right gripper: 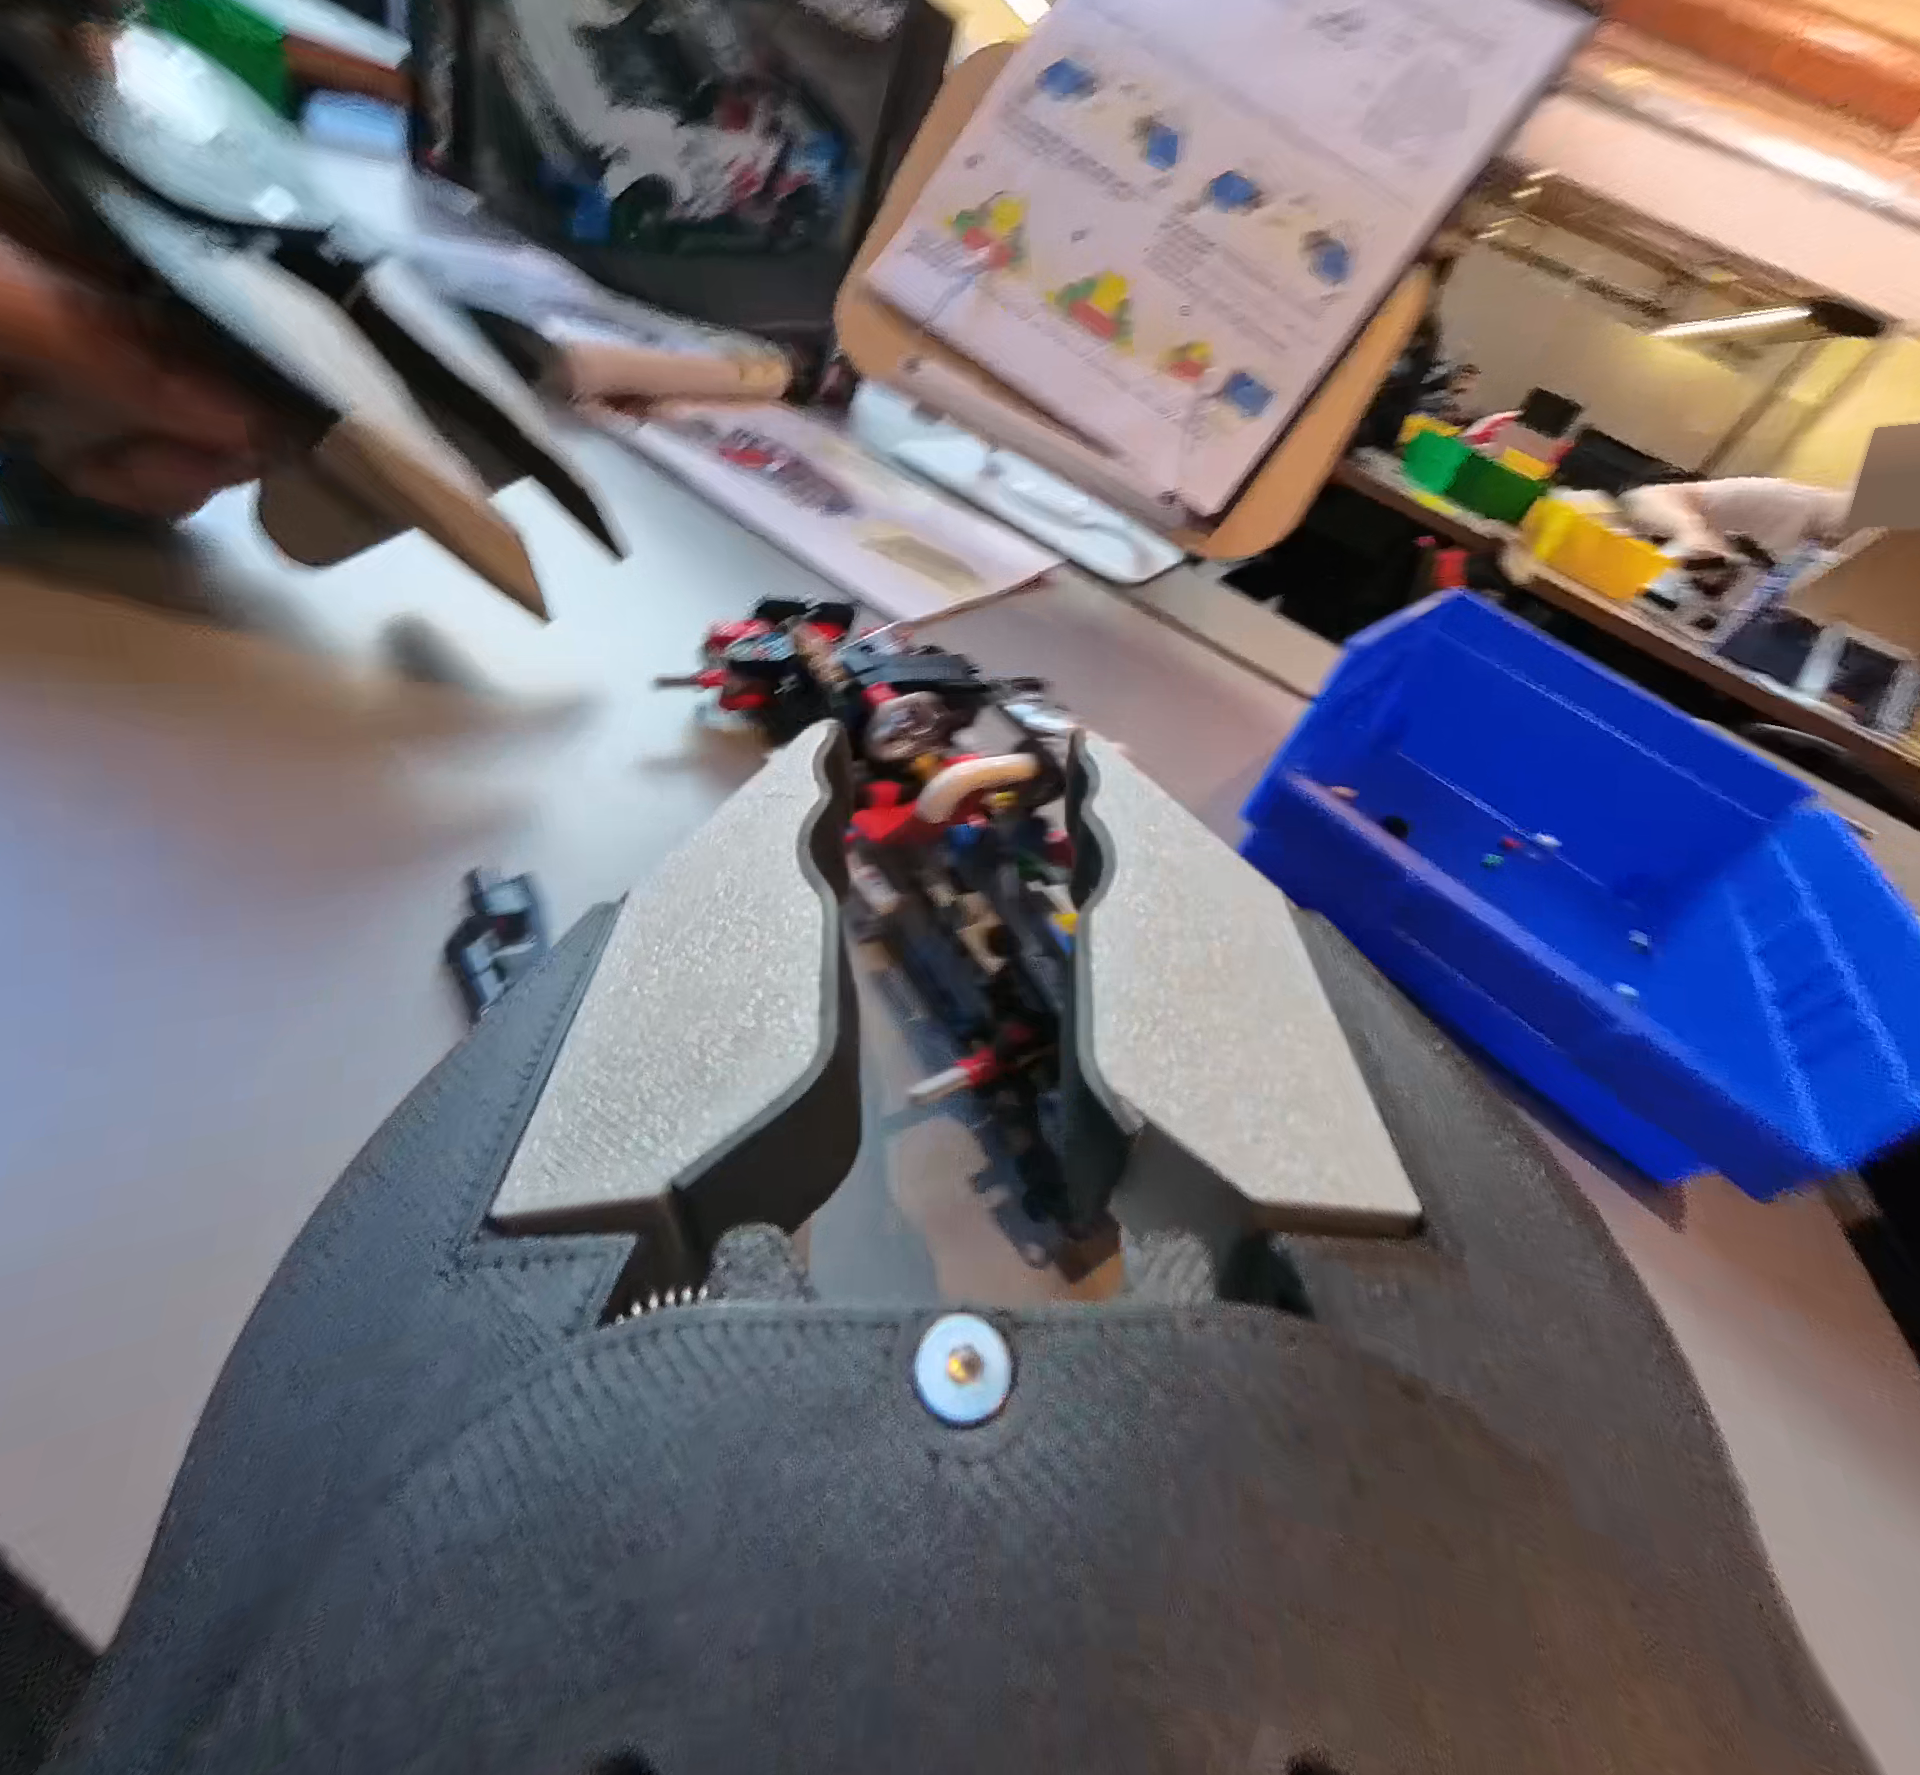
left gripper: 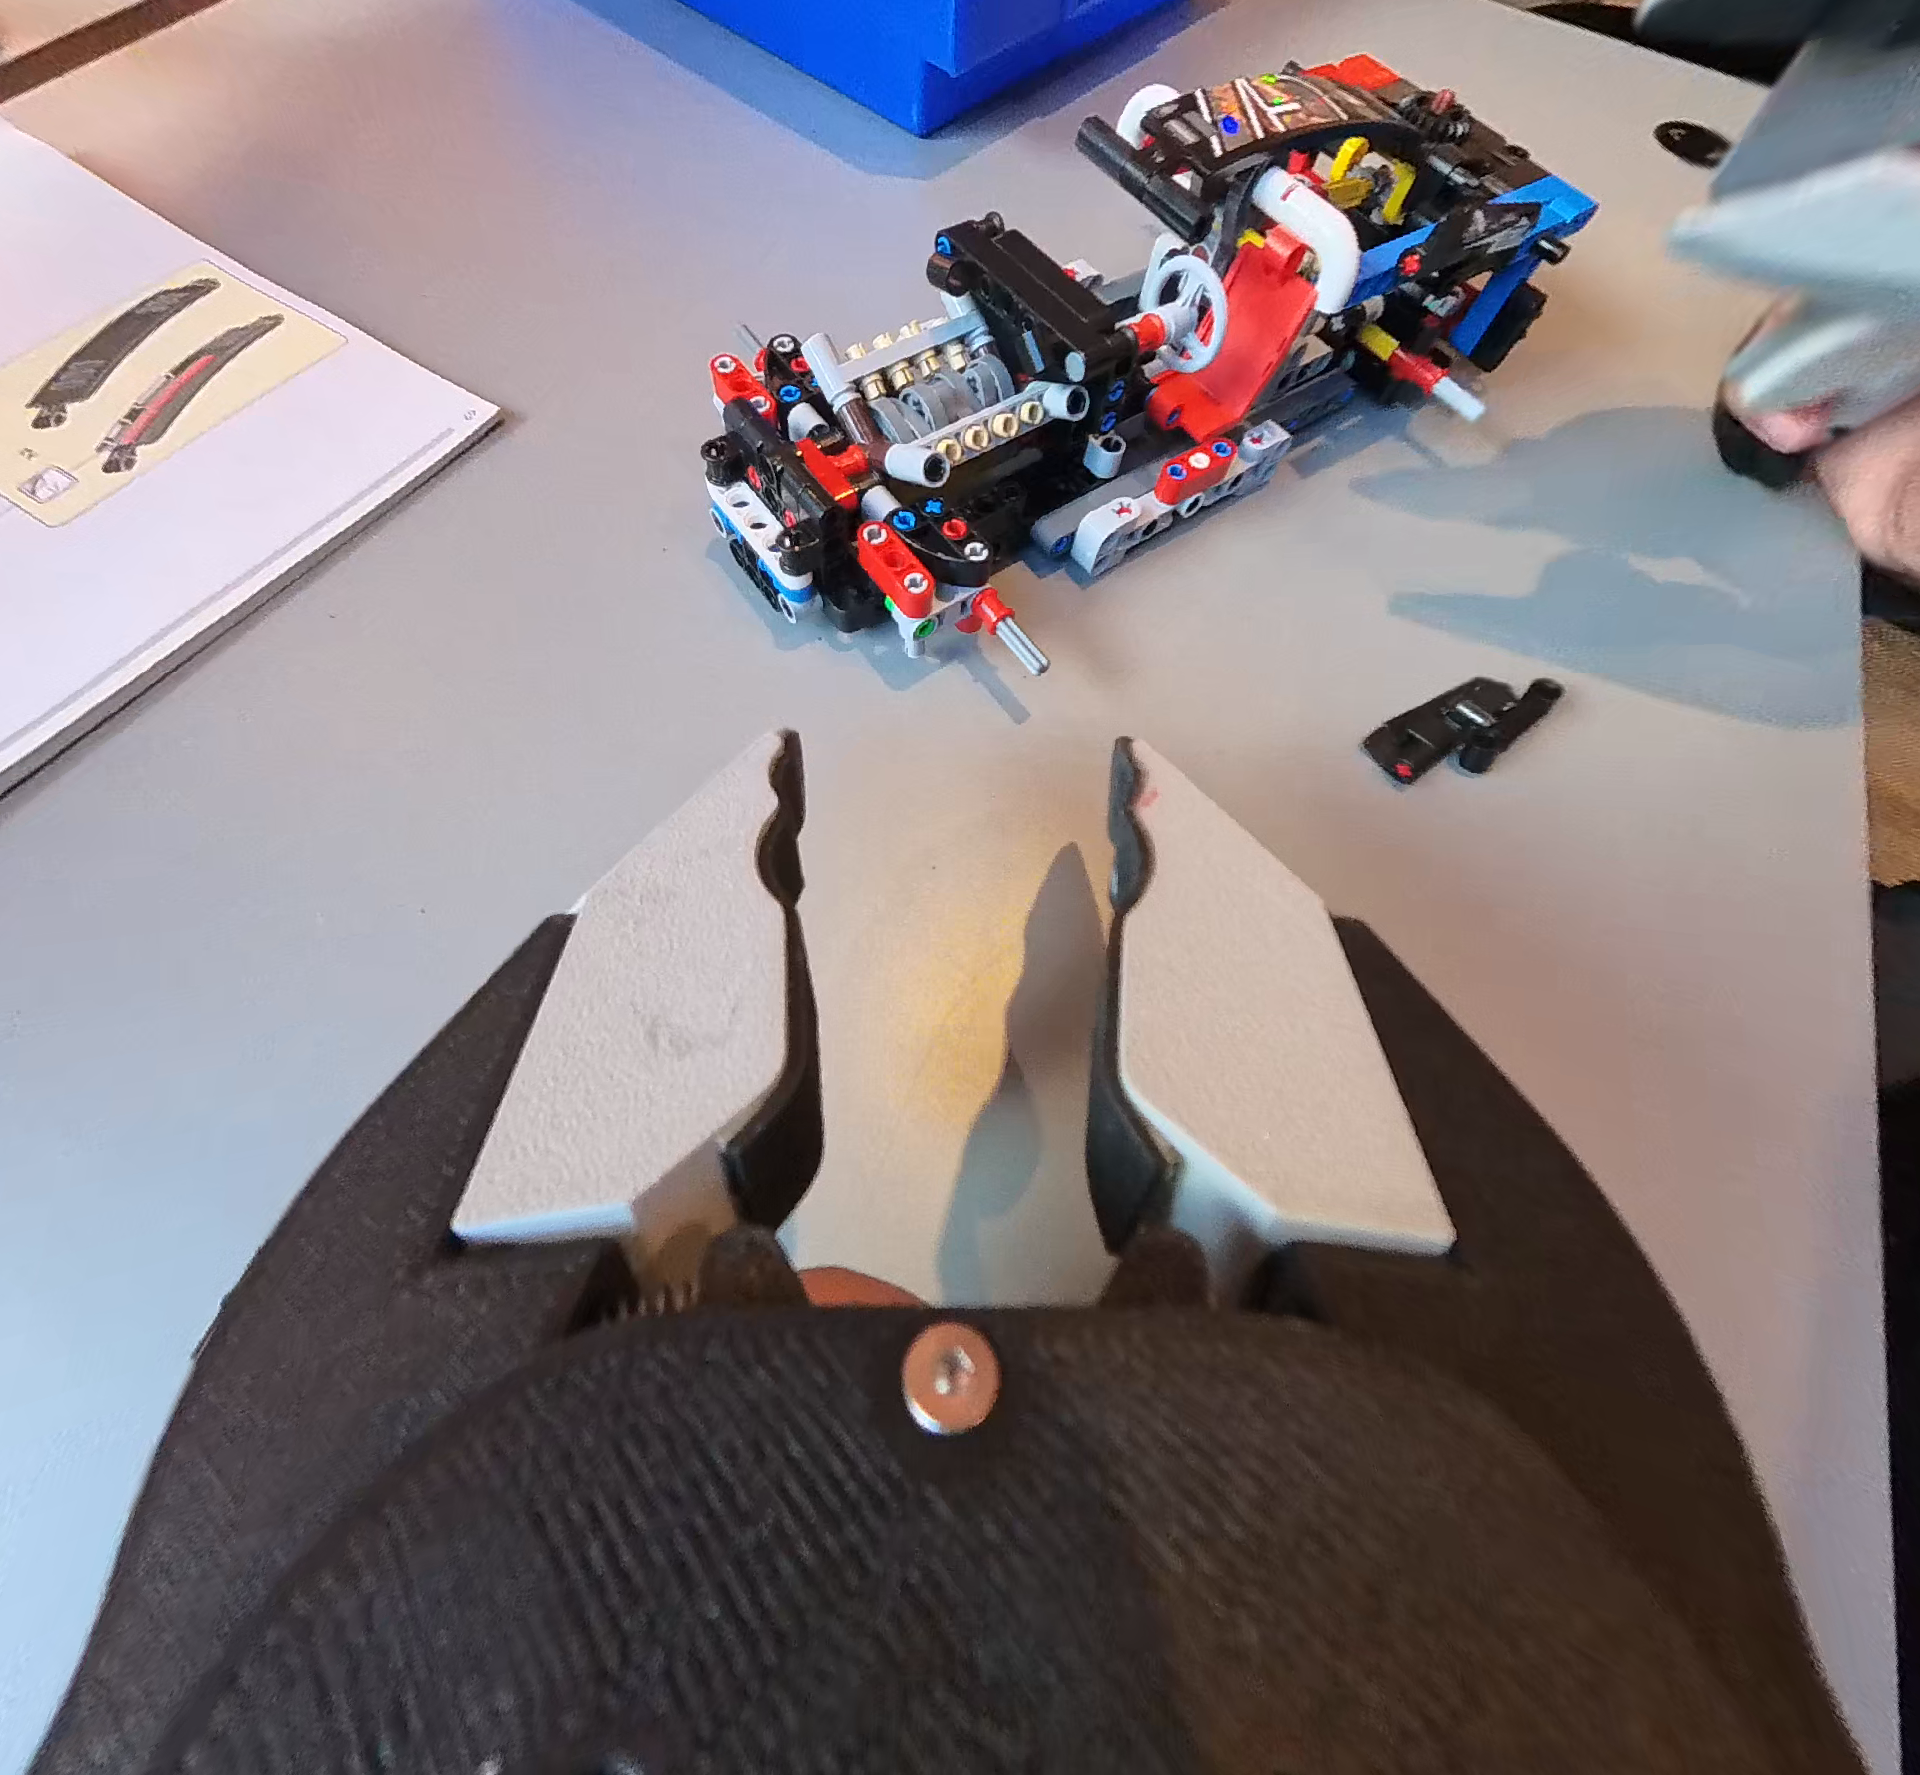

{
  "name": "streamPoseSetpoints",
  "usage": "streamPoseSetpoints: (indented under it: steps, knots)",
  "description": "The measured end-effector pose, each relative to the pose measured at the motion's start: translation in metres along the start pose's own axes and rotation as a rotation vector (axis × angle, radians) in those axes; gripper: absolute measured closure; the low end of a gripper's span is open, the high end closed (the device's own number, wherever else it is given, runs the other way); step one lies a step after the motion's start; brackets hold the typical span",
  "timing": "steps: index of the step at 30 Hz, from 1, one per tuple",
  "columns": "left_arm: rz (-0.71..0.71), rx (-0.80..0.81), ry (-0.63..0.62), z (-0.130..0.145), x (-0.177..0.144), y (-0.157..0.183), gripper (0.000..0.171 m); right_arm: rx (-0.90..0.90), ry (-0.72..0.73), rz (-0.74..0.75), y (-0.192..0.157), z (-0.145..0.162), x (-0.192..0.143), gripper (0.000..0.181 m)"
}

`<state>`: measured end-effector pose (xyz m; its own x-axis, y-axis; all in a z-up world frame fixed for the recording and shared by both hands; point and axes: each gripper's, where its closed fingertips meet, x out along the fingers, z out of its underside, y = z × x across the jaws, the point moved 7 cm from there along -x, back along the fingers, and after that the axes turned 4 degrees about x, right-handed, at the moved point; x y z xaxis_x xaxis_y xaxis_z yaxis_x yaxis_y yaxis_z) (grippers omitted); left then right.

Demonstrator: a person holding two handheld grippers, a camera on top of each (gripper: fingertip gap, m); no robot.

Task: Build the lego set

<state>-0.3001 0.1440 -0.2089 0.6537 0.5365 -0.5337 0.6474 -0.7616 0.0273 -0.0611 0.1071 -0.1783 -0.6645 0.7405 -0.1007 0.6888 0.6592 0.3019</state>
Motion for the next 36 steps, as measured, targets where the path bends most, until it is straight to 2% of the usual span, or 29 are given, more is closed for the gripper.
streamPoseSetpoints:
  steps: [4, 9, 15, 18, 20, 26, 28, 36]
  knots:
    - [0.015, -0.034, -0.004, 0.001, 0.000, -0.003, 0.115, -0.061, -0.142, -0.228, -0.035, 0.004, 0.013, 0.146]
    - [0.014, -0.027, 0.013, 0.000, -0.002, -0.002, 0.115, -0.034, -0.371, -0.422, -0.049, 0.021, 0.017, 0.139]
    - [0.016, -0.001, -0.005, 0.001, -0.001, 0.001, 0.115, -0.040, -0.497, -0.498, -0.055, 0.033, 0.019, 0.137]
    - [0.017, -0.001, -0.009, 0.001, 0.000, 0.001, 0.116, 0.000, -0.515, -0.542, -0.056, 0.033, 0.021, 0.140]
    - [0.017, -0.002, -0.012, 0.001, 0.000, 0.001, 0.116, 0.036, -0.531, -0.587, -0.057, 0.034, 0.021, 0.150]
    - [0.019, -0.002, -0.015, 0.002, 0.000, 0.001, 0.116, 0.057, -0.540, -0.589, -0.057, 0.034, 0.025, 0.156]
    - [0.020, -0.002, -0.018, 0.002, 0.001, 0.001, 0.116, 0.055, -0.540, -0.577, -0.056, 0.034, 0.026, 0.165]
    - [0.023, -0.002, -0.020, 0.002, 0.001, 0.002, 0.116, 0.032, -0.516, -0.504, -0.052, 0.032, 0.024, 0.168]
